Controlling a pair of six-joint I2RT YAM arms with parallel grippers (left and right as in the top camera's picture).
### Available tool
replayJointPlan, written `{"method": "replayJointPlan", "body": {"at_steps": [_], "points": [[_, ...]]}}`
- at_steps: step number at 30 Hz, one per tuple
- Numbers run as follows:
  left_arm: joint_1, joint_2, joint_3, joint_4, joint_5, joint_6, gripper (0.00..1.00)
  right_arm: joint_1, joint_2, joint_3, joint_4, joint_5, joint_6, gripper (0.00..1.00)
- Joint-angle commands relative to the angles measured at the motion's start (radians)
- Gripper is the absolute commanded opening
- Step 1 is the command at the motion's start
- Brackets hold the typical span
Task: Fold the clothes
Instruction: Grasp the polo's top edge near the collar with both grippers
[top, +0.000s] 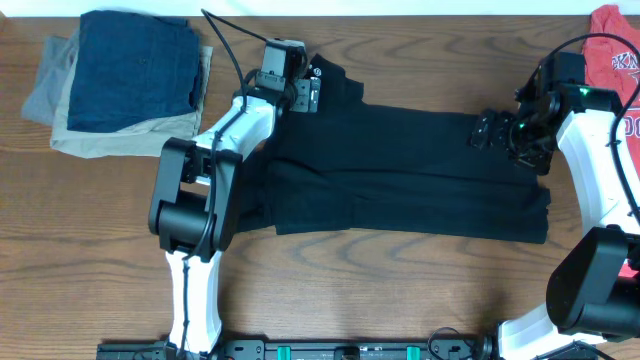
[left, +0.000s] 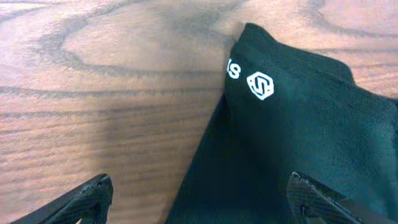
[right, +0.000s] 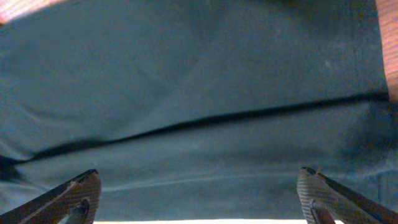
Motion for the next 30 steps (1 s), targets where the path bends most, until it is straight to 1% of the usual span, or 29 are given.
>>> {"method": "replayJointPlan", "body": {"at_steps": [1, 6, 10, 14, 15, 16, 17, 18, 20, 22, 23, 30], "points": [[0.005, 0.035, 0.020, 0.026, 0.007, 0.014, 0.91, 0.006, -0.002, -0.003, -0.014, -0.004, -0.033, 0.99], [0.005, 0.056, 0.020, 0.024, 0.006, 0.014, 0.91, 0.006, -0.002, -0.003, -0.026, 0.003, -0.035, 0.99], [0.005, 0.072, 0.020, 0.009, 0.006, 0.014, 0.87, 0.006, -0.002, -0.003, -0.023, 0.003, -0.034, 0.99], [0.004, 0.088, 0.020, -0.021, 0.007, 0.014, 0.87, 0.006, -0.002, -0.003, -0.023, 0.003, -0.034, 0.99], [0.004, 0.089, 0.019, -0.029, 0.007, 0.014, 0.85, 0.006, -0.002, -0.003, -0.023, 0.003, -0.034, 0.99], [0.004, 0.089, 0.016, -0.036, 0.007, 0.014, 0.78, 0.006, -0.002, -0.003, -0.023, 0.003, -0.034, 0.99], [0.004, 0.089, 0.015, -0.042, 0.007, 0.014, 0.65, 0.006, -0.002, -0.003, -0.023, 0.003, -0.035, 0.99], [0.004, 0.089, 0.015, -0.045, 0.007, 0.014, 0.58, 0.006, -0.002, -0.003, -0.022, 0.003, -0.034, 0.98], [0.004, 0.089, 0.015, -0.051, 0.007, 0.014, 0.38, 0.006, -0.002, -0.003, -0.015, 0.003, -0.034, 0.97], [0.004, 0.089, 0.015, -0.056, 0.007, 0.014, 0.14, 0.006, -0.002, -0.003, -0.008, 0.003, -0.034, 0.95], [0.004, 0.089, 0.015, -0.058, 0.007, 0.014, 0.06, 0.006, -0.002, -0.003, -0.005, 0.004, -0.035, 0.95], [0.004, 0.035, 0.015, -0.124, 0.011, 0.014, 0.06, 0.000, -0.002, -0.002, 0.026, 0.027, -0.034, 0.94]]}}
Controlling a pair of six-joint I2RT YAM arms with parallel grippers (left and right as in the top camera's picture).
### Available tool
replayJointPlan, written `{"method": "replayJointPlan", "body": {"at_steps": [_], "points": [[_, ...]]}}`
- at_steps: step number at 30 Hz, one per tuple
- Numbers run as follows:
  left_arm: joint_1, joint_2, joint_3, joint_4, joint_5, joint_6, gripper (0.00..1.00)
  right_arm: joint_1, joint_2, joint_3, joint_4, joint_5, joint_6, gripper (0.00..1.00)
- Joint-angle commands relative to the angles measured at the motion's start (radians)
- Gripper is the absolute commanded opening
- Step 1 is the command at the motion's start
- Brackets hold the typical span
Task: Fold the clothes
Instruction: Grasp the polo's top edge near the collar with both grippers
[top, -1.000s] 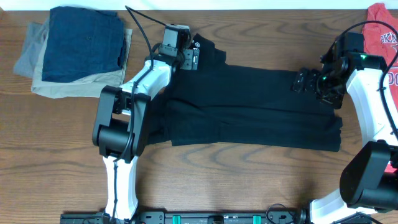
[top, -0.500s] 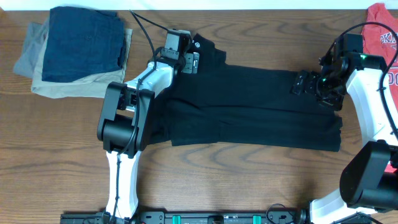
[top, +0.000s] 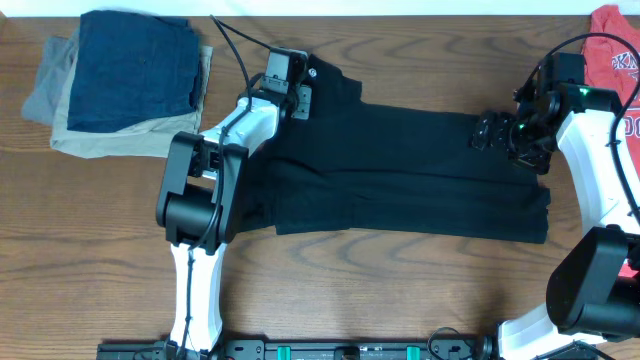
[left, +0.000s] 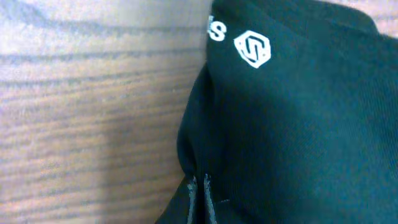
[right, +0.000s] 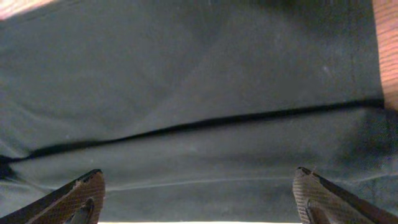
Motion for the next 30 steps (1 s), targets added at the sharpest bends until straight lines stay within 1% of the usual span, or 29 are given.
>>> {"method": "replayJointPlan", "body": {"at_steps": [1, 7, 11, 14, 17, 24, 30], "points": [[0.006, -0.022, -0.007, -0.049, 0.007, -0.005, 0.06, 0.000, -0.002, -0.002, 0.014, 0.021, -0.012, 0.95], [0.006, -0.132, -0.007, -0.153, 0.007, -0.005, 0.06, 0.000, -0.002, -0.002, 0.067, 0.044, -0.012, 0.94], [0.006, -0.208, -0.007, -0.219, 0.007, -0.005, 0.06, 0.000, -0.002, -0.002, 0.127, 0.111, -0.012, 0.94], [0.006, -0.249, -0.007, -0.251, 0.007, -0.005, 0.06, 0.000, 0.001, -0.002, 0.207, 0.183, -0.012, 0.94], [0.006, -0.263, -0.007, -0.267, 0.007, -0.005, 0.06, -0.002, 0.014, -0.002, 0.289, 0.241, -0.013, 0.95], [0.006, -0.263, -0.007, -0.327, 0.007, -0.005, 0.06, -0.023, 0.095, 0.000, 0.443, 0.284, -0.038, 0.95], [0.006, -0.263, -0.007, -0.336, 0.007, -0.005, 0.06, -0.050, 0.219, 0.030, 0.498, 0.282, -0.048, 0.96]]}}
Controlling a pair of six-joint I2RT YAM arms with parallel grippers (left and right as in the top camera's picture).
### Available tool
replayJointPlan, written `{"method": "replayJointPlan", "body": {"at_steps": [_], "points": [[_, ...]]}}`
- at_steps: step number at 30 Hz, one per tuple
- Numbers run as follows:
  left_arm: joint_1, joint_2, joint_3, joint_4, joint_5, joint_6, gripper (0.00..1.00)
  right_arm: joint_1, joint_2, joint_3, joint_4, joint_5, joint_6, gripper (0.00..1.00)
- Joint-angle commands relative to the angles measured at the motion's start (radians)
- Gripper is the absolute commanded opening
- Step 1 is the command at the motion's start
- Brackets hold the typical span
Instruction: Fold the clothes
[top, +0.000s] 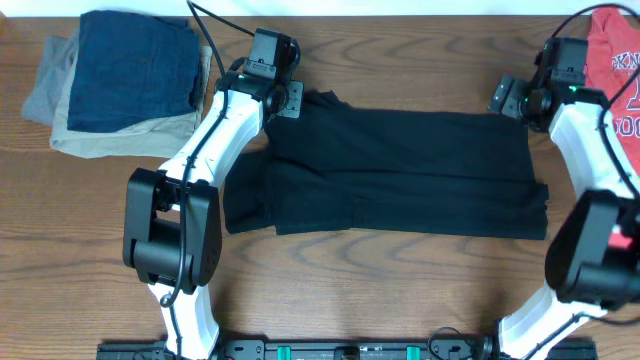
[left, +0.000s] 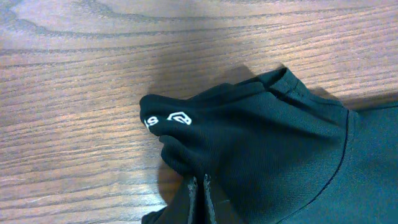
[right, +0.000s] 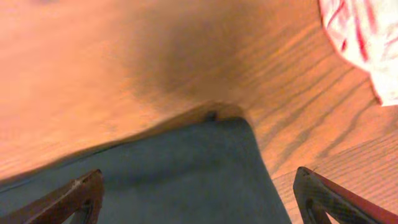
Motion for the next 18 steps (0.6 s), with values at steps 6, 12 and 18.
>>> {"method": "replayJointPlan", "body": {"at_steps": [6, 12, 18], "points": [[0.005, 0.003, 0.001, -0.014, -0.005, -0.005, 0.07, -0.021, 0.180, 0.105, 0.013, 0.021, -0.058, 0.95], [0.005, 0.003, 0.001, -0.029, -0.005, -0.005, 0.11, -0.022, 0.234, 0.120, 0.013, 0.022, -0.058, 0.89], [0.005, 0.003, 0.001, -0.037, -0.005, -0.005, 0.11, -0.023, 0.268, 0.120, 0.010, 0.018, -0.056, 0.63]]}}
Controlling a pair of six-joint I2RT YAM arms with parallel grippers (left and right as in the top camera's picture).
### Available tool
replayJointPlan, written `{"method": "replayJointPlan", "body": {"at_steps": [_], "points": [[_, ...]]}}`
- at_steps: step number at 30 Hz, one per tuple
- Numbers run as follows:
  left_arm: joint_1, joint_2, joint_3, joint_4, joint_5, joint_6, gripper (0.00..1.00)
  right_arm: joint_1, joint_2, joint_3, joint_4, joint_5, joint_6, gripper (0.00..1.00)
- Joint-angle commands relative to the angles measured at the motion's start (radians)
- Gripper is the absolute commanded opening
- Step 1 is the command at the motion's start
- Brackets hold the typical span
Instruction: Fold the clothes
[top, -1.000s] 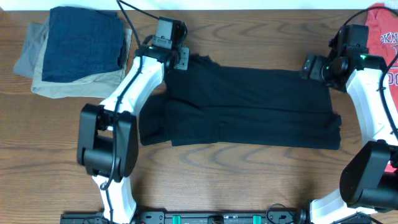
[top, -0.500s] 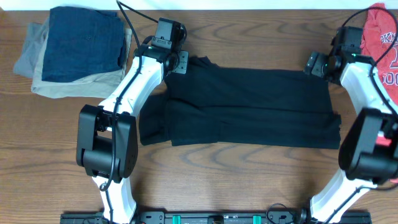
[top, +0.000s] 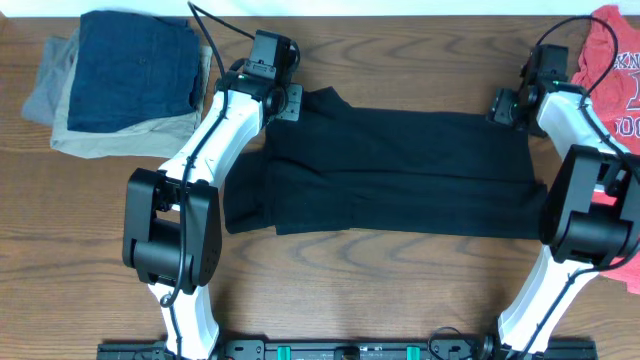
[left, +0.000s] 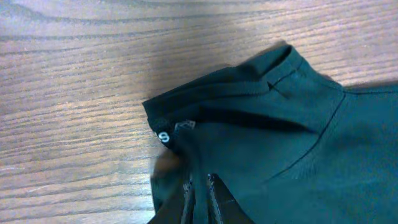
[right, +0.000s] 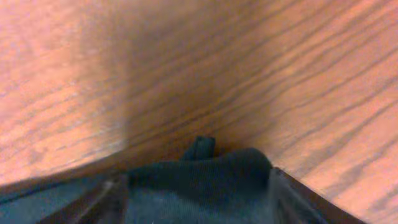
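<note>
The black garment (top: 400, 170) lies spread across the middle of the table, its lower part doubled over. At its upper left corner my left gripper (top: 287, 102) is shut on a bunched fold of the cloth (left: 280, 143), the jaws (left: 200, 186) pinching it beside a small white logo (left: 163, 136). My right gripper (top: 503, 106) is at the upper right corner. Its fingers stand open on either side of that corner (right: 211, 171), low over the wood, with the gripper (right: 196, 183) straddling the cloth.
A stack of folded clothes (top: 120, 75), navy on tan and grey, sits at the back left. A red printed shirt (top: 612, 70) lies at the back right beside my right arm. Bare wood (top: 400, 290) runs along the front.
My right gripper has come down closer to the garment's upper right corner, which now sits between its open fingers. The left gripper stays shut; the pinched fold has turned, hiding most of the logo.
First both grippers were open, the left over the logo corner, the right over the garment's right part. Then the left was shut on the cloth edge. Later that corner was drawn toward the back left and the right gripper stood at the upper right corner, where it now straddles the cloth.
</note>
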Motion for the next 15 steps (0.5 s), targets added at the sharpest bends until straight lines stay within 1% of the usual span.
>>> {"method": "replayJointPlan", "body": {"at_steps": [1, 3, 8, 9, 10, 11, 13, 15], "points": [[0.005, 0.003, 0.001, -0.003, -0.005, -0.004, 0.11, -0.008, 0.030, 0.016, -0.001, 0.011, -0.002, 0.61], [0.005, 0.003, 0.001, -0.003, -0.005, -0.004, 0.11, -0.008, 0.033, 0.016, -0.004, 0.011, -0.002, 0.59], [0.005, 0.003, 0.001, -0.003, -0.004, -0.004, 0.11, -0.008, 0.040, 0.016, -0.010, 0.014, -0.002, 0.60], [0.005, 0.003, 0.001, -0.002, -0.005, -0.004, 0.13, -0.008, 0.042, 0.016, -0.011, 0.014, -0.002, 0.60], [0.005, 0.003, 0.001, -0.002, -0.005, -0.004, 0.17, -0.009, 0.045, 0.016, -0.013, 0.014, -0.002, 0.61], [0.005, 0.003, 0.001, -0.002, -0.005, -0.004, 0.24, -0.009, 0.050, 0.016, -0.013, 0.014, -0.002, 0.60], [0.005, 0.003, 0.001, -0.002, -0.004, -0.004, 0.46, -0.009, 0.059, 0.016, -0.015, 0.014, -0.002, 0.61], [0.005, 0.006, 0.001, 0.002, -0.005, -0.004, 0.53, -0.008, 0.067, 0.016, -0.019, 0.011, -0.002, 0.61]]}}
